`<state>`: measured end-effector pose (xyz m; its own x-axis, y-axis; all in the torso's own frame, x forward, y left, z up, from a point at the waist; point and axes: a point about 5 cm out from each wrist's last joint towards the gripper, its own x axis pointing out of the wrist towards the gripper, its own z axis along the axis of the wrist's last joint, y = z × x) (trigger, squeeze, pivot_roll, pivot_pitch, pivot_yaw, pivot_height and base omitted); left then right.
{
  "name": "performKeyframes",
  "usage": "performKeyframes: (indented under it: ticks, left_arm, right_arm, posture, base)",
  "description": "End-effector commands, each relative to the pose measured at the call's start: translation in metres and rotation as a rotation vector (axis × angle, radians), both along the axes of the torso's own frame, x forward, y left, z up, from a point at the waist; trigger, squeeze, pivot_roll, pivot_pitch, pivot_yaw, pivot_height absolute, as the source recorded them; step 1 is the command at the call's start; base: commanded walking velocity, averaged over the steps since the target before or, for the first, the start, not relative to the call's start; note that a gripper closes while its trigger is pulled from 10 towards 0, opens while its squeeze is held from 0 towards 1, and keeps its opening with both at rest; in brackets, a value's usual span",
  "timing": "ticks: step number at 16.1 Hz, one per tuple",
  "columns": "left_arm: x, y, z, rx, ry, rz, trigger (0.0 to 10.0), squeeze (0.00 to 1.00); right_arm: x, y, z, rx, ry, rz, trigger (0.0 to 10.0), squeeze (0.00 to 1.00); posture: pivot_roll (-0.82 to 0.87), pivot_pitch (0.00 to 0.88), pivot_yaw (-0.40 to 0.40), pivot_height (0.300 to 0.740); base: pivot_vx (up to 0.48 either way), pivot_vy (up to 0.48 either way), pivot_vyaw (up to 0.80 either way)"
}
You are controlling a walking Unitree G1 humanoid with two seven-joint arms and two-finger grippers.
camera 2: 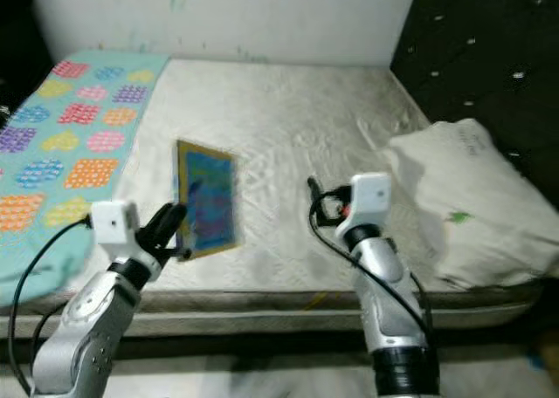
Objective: Clean up the room
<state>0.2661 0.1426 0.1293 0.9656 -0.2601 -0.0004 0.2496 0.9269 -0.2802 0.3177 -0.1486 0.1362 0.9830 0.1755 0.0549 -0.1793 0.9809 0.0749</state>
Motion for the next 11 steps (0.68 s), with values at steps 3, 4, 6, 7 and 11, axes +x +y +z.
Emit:
performKeyframes:
  ticks: [3, 4, 6, 7, 11]
  left_arm:
    - [0.0006, 0.0052, 0.0133, -0.003, -0.08, 0.0, 10.0, 0.0]
    - [0.0006, 0.0046, 0.0136, -0.006, -0.082, -0.002, 10.0, 0.0]
    - [-0.0005, 0.0037, 0.0136, -0.007, -0.086, -0.01, 10.0, 0.0]
    - [-0.0002, 0.0036, 0.0139, -0.008, -0.086, -0.011, 10.0, 0.0]
    - [-0.0002, 0.0029, 0.0137, -0.011, -0.088, -0.023, 10.0, 0.0]
  right_arm:
    - [0.0015, 0.0067, 0.0028, 0.006, -0.015, 0.023, 10.0, 0.0]
    - [0.0018, 0.0063, 0.0029, 0.005, -0.015, 0.022, 10.0, 0.0]
    - [0.0016, 0.0059, 0.0021, 0.007, -0.011, 0.019, 10.0, 0.0]
    - [0.0017, 0.0059, 0.0021, 0.007, -0.011, 0.018, 10.0, 0.0]
    - [0.0017, 0.0066, 0.0018, 0.005, -0.013, 0.017, 10.0, 0.0]
  posture:
    - [-0.01, 0.03, -0.06, 0.74]
    - [-0.01, 0.032, -0.06, 0.74]
    - [-0.01, 0.032, -0.06, 0.74]
    - [-0.01, 0.033, -0.059, 0.74]
    - [-0.01, 0.034, -0.057, 0.74]
  base:
    - [0.194, 0.0, 0.0]
    - [0.337, 0.0, 0.0]
    - [0.397, 0.0, 0.0]
    - [0.428, 0.0, 0.0]
    - [0.329, 0.0, 0.0]
